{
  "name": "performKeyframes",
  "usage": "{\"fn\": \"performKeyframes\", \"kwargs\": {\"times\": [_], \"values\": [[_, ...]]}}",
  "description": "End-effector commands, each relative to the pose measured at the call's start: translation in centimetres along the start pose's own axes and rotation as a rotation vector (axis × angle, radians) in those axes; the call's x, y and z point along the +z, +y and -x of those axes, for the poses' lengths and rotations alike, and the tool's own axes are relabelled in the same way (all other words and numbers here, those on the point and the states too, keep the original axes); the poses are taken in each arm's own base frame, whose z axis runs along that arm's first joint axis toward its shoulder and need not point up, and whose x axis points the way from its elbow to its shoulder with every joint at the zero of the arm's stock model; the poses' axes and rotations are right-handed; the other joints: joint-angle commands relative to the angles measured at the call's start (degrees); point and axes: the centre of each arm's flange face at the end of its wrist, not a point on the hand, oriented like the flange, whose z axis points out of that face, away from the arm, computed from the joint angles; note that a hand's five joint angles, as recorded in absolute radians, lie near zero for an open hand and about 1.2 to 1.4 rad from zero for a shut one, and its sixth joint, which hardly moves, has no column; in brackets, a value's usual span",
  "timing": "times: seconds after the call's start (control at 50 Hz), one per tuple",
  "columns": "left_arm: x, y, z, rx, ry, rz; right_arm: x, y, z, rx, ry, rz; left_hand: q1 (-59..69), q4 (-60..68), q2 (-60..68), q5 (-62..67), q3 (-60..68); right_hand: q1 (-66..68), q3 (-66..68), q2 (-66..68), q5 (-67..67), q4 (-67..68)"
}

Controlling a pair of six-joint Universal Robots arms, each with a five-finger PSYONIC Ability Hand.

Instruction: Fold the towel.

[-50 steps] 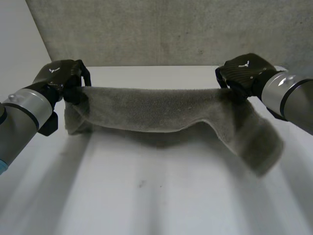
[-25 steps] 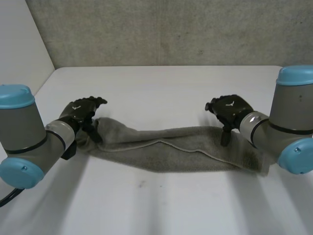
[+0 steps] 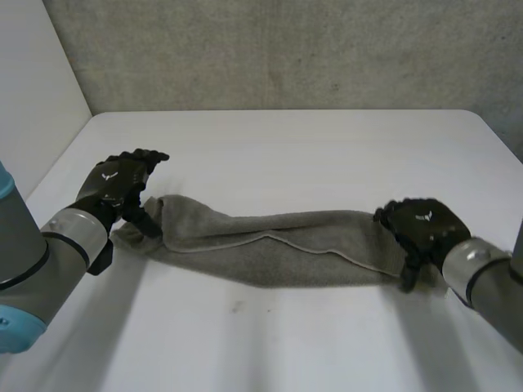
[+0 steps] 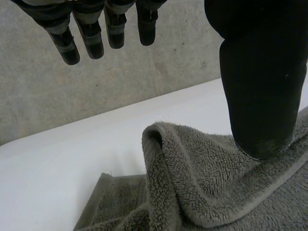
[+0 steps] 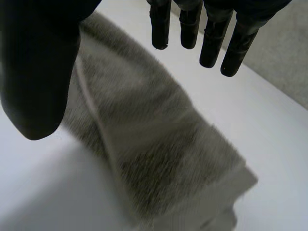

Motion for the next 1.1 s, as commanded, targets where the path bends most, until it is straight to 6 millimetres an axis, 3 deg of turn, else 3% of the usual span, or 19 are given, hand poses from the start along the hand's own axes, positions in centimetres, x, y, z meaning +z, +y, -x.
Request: {"fn": "performKeyframes", "kwargs": {"times": [0.02,0.3,0.46,0.64,0.8,0.84,0.96,1.1], "values": [[0.1,0.3,0.1,0.001,-0.002,-0.008,-0.4,3.2,1.1,-0.069,0.021,-0.012,0.3,0.7,0.7,-1.3,0.8,5.7,6.4,6.4,6.1,5.9],[0.0,0.9,0.1,-0.001,-0.002,0.004,2.0,5.7,0.6,-0.213,0.095,-0.040,0.1,0.6,0.6,-1.4,0.6,14.5,15.1,15.1,14.9,14.7],[0.1,0.9,0.1,-0.001,-0.003,0.001,2.8,5.6,-0.8,-0.207,0.135,-0.052,-0.1,0.4,0.4,-1.6,0.4,28.1,28.7,28.7,28.5,28.3],[0.0,1.0,0.1,-0.001,-0.003,0.004,3.8,5.6,-1.1,-0.213,0.153,-0.079,-0.1,0.4,0.4,-1.6,0.4,34.5,35.2,35.1,34.9,34.7],[0.0,1.0,0.1,-0.001,-0.002,0.005,3.7,4.7,-1.9,-0.208,0.175,-0.109,-0.1,0.4,0.4,-1.6,0.4,50.1,50.8,50.8,50.5,50.3],[0.0,1.1,0.1,-0.002,-0.002,0.008,3.6,4.3,-1.9,-0.214,0.161,-0.133,-0.1,0.4,0.4,-1.6,0.4,64.2,64.8,64.8,64.6,64.4],[-0.3,1.5,0.0,-0.004,0.003,0.022,3.5,3.1,-2.1,-0.226,0.149,-0.184,0.3,0.7,0.7,-1.3,0.8,64.4,65.0,65.0,64.8,64.6],[-0.8,2.3,-0.8,-0.003,0.024,0.047,1.0,-0.8,-3.2,-0.241,0.210,-0.266,0.4,0.9,0.9,-1.1,0.9,64.4,65.0,65.0,64.8,64.6]]}}
